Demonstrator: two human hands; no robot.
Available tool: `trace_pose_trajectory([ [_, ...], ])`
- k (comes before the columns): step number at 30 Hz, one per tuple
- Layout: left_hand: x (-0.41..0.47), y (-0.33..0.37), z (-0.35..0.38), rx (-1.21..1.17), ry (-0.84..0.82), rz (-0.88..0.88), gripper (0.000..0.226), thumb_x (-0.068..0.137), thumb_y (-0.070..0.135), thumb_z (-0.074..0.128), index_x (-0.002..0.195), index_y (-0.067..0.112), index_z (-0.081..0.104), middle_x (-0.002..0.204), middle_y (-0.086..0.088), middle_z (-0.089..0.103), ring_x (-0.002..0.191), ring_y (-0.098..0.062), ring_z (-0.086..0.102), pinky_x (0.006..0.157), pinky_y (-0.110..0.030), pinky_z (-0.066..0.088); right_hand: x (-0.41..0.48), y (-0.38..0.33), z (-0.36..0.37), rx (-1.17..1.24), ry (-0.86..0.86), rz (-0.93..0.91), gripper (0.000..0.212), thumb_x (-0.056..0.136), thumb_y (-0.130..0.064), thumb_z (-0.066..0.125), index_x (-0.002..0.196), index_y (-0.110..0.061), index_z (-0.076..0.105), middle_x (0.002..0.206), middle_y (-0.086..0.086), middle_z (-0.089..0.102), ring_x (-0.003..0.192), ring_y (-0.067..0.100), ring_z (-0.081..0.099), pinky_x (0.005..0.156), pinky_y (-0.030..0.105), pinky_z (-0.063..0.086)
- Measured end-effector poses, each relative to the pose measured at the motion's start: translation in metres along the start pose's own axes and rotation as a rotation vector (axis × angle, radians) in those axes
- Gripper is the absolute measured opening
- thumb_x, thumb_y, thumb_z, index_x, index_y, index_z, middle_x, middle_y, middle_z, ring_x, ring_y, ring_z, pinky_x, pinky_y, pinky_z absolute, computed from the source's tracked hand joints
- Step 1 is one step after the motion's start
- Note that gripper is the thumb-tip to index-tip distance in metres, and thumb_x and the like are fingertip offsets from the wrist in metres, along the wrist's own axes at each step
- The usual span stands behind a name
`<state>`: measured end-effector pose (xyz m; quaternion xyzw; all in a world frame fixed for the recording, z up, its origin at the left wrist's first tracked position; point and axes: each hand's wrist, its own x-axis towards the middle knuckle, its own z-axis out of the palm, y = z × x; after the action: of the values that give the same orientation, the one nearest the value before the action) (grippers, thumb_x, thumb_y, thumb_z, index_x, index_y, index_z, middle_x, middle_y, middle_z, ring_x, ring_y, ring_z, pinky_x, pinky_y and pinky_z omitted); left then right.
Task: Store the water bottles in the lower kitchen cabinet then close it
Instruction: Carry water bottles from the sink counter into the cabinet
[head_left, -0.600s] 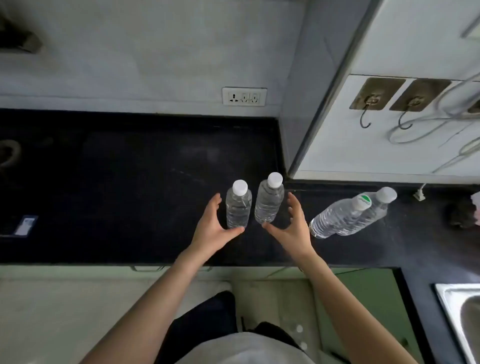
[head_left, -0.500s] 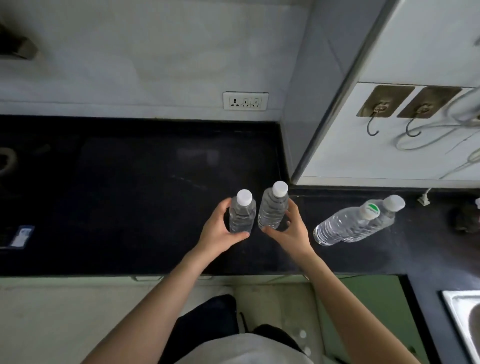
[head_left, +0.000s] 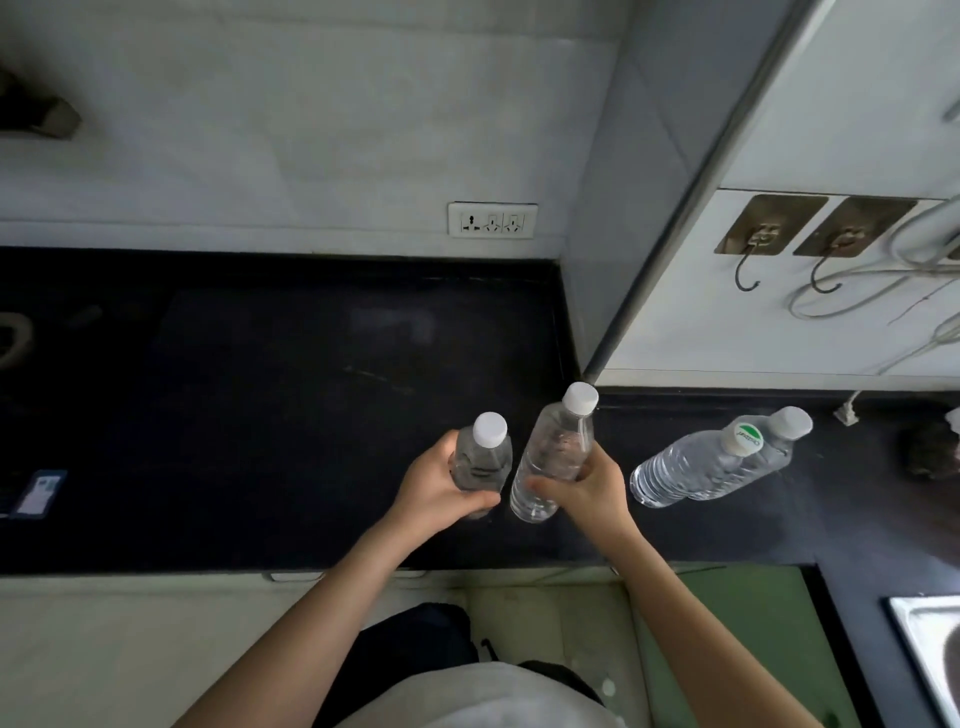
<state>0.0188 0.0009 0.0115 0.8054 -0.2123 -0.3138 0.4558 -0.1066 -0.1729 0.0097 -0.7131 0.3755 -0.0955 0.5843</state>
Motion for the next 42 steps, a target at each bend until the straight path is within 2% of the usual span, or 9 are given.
trace_pose_trajectory([
  [4, -0.042, 0.02, -0.009, -0.077, 0.053, 0.018, 0.062, 0.064, 0.018, 0.088, 0.118, 0.026, 0.06, 0.102, 0.01, 0.072, 0.094, 0.002, 0.067, 0.082, -0.02, 0.053, -0.039, -0.017, -0.014, 0.173, -0.08, -0.056, 0.044, 0.062, -0.007, 0.09, 0.1, -0.008, 0.067, 0.089, 0.007, 0.077, 0.084, 0.02, 0.074, 0.071, 0.026, 0.057],
  [10, -0.123, 0.052, -0.011, -0.271, 0.173, 0.045, 0.046, 0.072, 0.002, 0.083, 0.111, 0.014, 0.063, 0.1, 0.002, 0.074, 0.089, -0.001, 0.07, 0.069, -0.009, 0.05, -0.101, -0.045, -0.028, 0.324, -0.238, -0.137, 0.035, 0.07, -0.012, 0.078, 0.103, -0.011, 0.067, 0.092, 0.013, 0.075, 0.084, 0.027, 0.073, 0.073, 0.033, 0.058],
  [13, -0.166, 0.049, -0.002, -0.38, 0.283, 0.001, 0.039, 0.069, 0.007, 0.086, 0.104, 0.012, 0.068, 0.096, -0.003, 0.075, 0.088, -0.007, 0.072, 0.068, -0.014, 0.052, -0.13, -0.047, -0.027, 0.311, -0.308, -0.166, 0.036, 0.07, -0.013, 0.078, 0.104, -0.012, 0.067, 0.093, 0.01, 0.075, 0.085, 0.024, 0.073, 0.072, 0.027, 0.057],
  [16, -0.207, 0.033, 0.009, -0.424, 0.398, -0.065, 0.038, 0.063, 0.026, 0.087, 0.097, 0.023, 0.071, 0.092, 0.007, 0.075, 0.089, -0.006, 0.071, 0.073, -0.021, 0.055, -0.154, -0.04, -0.017, 0.242, -0.405, -0.174, 0.037, 0.07, -0.016, 0.079, 0.105, -0.012, 0.067, 0.094, 0.007, 0.076, 0.087, 0.02, 0.073, 0.073, 0.026, 0.056],
  [20, -0.263, -0.001, 0.025, -0.469, 0.599, -0.193, 0.028, 0.07, 0.009, 0.085, 0.087, 0.026, 0.069, 0.081, 0.013, 0.074, 0.078, 0.0, 0.069, 0.064, -0.012, 0.05, -0.187, -0.024, 0.012, 0.142, -0.551, -0.139, 0.038, 0.072, -0.016, 0.082, 0.106, -0.013, 0.066, 0.096, 0.006, 0.075, 0.089, 0.021, 0.073, 0.074, 0.028, 0.058],
  [22, -0.292, -0.019, 0.026, -0.484, 0.705, -0.245, 0.031, 0.068, 0.008, 0.086, 0.081, 0.027, 0.067, 0.077, 0.009, 0.073, 0.072, 0.002, 0.068, 0.059, -0.008, 0.047, -0.204, -0.02, 0.033, 0.102, -0.617, -0.148, 0.038, 0.074, -0.011, 0.085, 0.107, -0.013, 0.066, 0.096, 0.004, 0.076, 0.089, 0.018, 0.073, 0.073, 0.026, 0.057],
  [26, -0.353, -0.051, 0.009, -0.526, 0.894, -0.313, 0.045, 0.064, 0.009, 0.09, 0.101, 0.02, 0.067, 0.09, 0.006, 0.072, 0.074, 0.009, 0.065, 0.06, -0.006, 0.045, -0.24, -0.023, 0.085, 0.011, -0.77, -0.201, 0.041, 0.074, -0.003, 0.083, 0.109, -0.015, 0.066, 0.098, -0.001, 0.076, 0.09, 0.013, 0.073, 0.074, 0.023, 0.056],
  [34, -0.498, -0.133, -0.051, -0.604, 1.274, -0.412, 0.06, 0.043, 0.05, 0.079, 0.096, 0.023, 0.069, 0.085, 0.008, 0.073, 0.078, -0.003, 0.069, 0.064, -0.013, 0.048, -0.343, -0.025, 0.233, -0.102, -1.046, -0.278, 0.038, 0.069, 0.004, 0.084, 0.1, -0.011, 0.066, 0.091, 0.001, 0.076, 0.084, 0.015, 0.073, 0.072, 0.021, 0.056],
  [42, -0.665, -0.224, -0.126, -0.555, 1.599, -0.54, 0.035, 0.057, 0.029, 0.09, 0.075, 0.026, 0.06, 0.069, 0.016, 0.065, 0.063, 0.005, 0.058, 0.058, -0.009, 0.043, -0.48, -0.029, 0.396, -0.145, -1.337, -0.294, 0.041, 0.064, -0.001, 0.086, 0.099, -0.01, 0.066, 0.09, 0.001, 0.077, 0.082, 0.014, 0.073, 0.072, 0.022, 0.057],
])
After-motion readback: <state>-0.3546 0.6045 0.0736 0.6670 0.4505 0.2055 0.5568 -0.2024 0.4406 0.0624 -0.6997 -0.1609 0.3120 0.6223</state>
